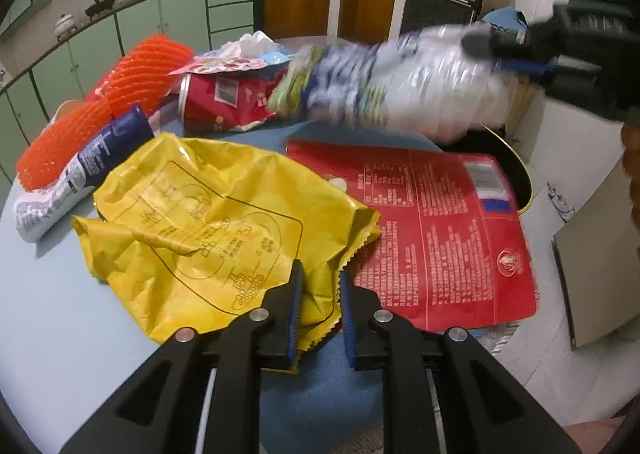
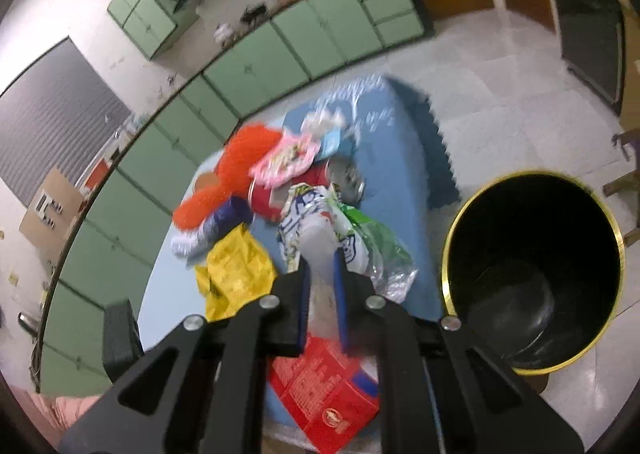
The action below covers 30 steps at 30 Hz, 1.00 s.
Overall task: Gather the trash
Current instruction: 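Carry the white snack bag over the black bin and open the right tool, then carry the yellow bag over the bin and open the left tool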
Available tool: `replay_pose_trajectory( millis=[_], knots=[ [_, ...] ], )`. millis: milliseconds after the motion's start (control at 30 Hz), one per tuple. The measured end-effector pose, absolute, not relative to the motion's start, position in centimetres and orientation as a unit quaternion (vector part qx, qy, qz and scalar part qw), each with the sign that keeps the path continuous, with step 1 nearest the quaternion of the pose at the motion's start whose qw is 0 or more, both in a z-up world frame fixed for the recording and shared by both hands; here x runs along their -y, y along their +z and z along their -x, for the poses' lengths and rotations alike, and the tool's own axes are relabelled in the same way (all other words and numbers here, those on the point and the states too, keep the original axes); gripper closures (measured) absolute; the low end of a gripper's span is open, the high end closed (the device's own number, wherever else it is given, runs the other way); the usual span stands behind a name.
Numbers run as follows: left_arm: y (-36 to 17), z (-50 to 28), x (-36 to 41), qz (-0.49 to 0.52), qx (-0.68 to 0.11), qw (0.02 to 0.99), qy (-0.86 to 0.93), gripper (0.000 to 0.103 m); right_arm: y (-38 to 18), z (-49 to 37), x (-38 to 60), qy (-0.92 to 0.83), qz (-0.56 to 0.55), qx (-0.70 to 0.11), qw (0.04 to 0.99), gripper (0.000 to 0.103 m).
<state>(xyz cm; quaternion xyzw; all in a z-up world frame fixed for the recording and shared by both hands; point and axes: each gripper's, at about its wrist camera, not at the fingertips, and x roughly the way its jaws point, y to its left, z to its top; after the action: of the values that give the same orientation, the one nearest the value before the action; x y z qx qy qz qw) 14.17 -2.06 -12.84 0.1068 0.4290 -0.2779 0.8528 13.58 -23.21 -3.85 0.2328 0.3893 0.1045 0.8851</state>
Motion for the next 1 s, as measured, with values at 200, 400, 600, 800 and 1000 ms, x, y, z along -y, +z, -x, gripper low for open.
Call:
replay_pose_trajectory(
  millis=[200, 400, 600, 800, 1000],
  knots=[
    [-12.1, -13.4, 2.4, -0.123, -0.414, 0.859, -0.275, 0.086, -1.7, -13.1, 25.7, 0.058, -0.201, -0.37, 0.905, 0.093],
    [-8.8, -13.3, 0.5, -0.082, -0.399, 0.868, -0.285, 0.087, -3.7, -12.4, 30.1, -0.04, -0.183, -0.386, 0.903, 0.093],
    [-4.4, -13.7, -2.1, -0.047, -0.364, 0.887, -0.279, 0.089, -7.8, -13.3, 32.8, -0.095, -0.18, -0.429, 0.88, 0.089],
    [-1.9, -14.4, -2.6, -0.04, -0.337, 0.899, -0.276, 0.089, -8.8, -13.4, 32.3, -0.119, -0.169, -0.435, 0.876, 0.06],
    [-2.4, -14.5, -1.0, -0.054, -0.332, 0.899, -0.28, 0.089, -7.0, -13.1, 30.2, -0.088, -0.16, -0.428, 0.885, 0.058]
  ],
)
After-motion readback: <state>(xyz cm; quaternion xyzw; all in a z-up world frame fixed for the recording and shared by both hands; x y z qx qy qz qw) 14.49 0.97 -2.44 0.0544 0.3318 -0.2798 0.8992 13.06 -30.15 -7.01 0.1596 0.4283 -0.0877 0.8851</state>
